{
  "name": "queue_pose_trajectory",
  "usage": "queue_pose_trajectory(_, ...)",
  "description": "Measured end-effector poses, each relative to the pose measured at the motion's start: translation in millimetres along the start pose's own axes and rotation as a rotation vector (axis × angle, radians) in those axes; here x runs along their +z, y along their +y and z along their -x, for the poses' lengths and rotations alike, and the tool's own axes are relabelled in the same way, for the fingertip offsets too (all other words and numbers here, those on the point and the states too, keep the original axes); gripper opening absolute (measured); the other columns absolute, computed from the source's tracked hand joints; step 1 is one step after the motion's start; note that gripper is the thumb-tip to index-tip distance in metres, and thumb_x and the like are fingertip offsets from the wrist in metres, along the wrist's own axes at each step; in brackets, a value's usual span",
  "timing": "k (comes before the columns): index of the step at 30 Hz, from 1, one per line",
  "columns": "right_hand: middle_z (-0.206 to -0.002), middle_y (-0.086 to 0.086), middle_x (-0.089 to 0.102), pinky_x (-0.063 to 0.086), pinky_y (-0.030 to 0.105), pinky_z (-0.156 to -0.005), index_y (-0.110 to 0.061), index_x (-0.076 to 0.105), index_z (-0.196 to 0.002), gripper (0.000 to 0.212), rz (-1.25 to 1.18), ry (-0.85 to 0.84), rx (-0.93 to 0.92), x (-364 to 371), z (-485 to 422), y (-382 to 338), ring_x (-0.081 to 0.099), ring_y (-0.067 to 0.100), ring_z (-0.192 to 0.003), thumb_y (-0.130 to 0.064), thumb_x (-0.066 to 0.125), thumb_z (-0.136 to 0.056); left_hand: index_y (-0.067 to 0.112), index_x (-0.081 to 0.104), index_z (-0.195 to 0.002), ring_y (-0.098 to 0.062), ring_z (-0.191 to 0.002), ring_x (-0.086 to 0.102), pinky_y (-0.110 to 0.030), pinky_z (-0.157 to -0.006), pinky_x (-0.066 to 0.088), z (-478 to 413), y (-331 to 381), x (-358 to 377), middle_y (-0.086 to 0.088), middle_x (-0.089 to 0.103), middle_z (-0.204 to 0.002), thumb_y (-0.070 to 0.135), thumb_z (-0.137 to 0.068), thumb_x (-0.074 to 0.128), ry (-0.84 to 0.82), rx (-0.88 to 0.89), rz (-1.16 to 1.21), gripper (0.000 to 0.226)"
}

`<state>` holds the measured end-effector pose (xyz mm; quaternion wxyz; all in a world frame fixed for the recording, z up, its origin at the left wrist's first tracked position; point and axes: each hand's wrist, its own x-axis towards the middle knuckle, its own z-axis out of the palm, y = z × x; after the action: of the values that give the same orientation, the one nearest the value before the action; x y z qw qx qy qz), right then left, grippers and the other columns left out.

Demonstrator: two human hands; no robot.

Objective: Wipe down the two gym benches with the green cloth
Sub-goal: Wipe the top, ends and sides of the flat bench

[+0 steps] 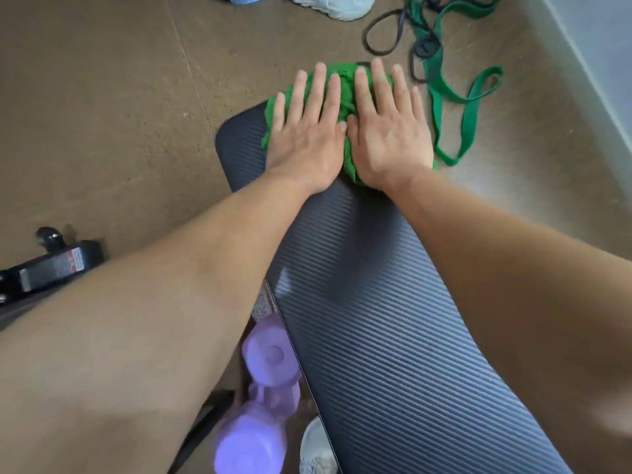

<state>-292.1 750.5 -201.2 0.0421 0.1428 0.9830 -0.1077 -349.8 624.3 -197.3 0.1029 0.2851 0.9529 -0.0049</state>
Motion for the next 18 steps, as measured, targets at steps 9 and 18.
queue_pose_trajectory(9, -0.165, 0.012, 0.013, 0.016, 0.049, -0.122, -0.01, 0.026, -0.156, 0.064, 0.026, -0.127, -0.104, 21.6, 244.0, -9.5, 0.008, 0.032, -0.153, -0.036, 0.038, -0.099, 0.016, 0.011, -0.157, -0.028, -0.153, 0.002, -0.051, -0.121, 0.015, 244.5, 51.9, 42.2, -0.007, 0.0, -0.166, 0.041, -0.099, 0.034, -0.102, 0.046, 0.069, 0.067)
queue_pose_trajectory(18, -0.104, -0.005, 0.063, 0.05, 0.025, -0.083, -0.023, 0.069, -0.114, 0.037, -0.606, -0.039, 0.311, -30.3, 231.6, -30.0, 0.062, 0.016, -0.093, -0.021, 0.078, -0.078, 0.025, 0.062, -0.105, -0.019, -0.108, 0.059, -0.038, -0.092, 0.044, 231.2, 47.6, 2.1, 0.01, 0.062, -0.12, 0.03, -0.081, 0.059, 0.044, -0.063, 0.425, 0.025)
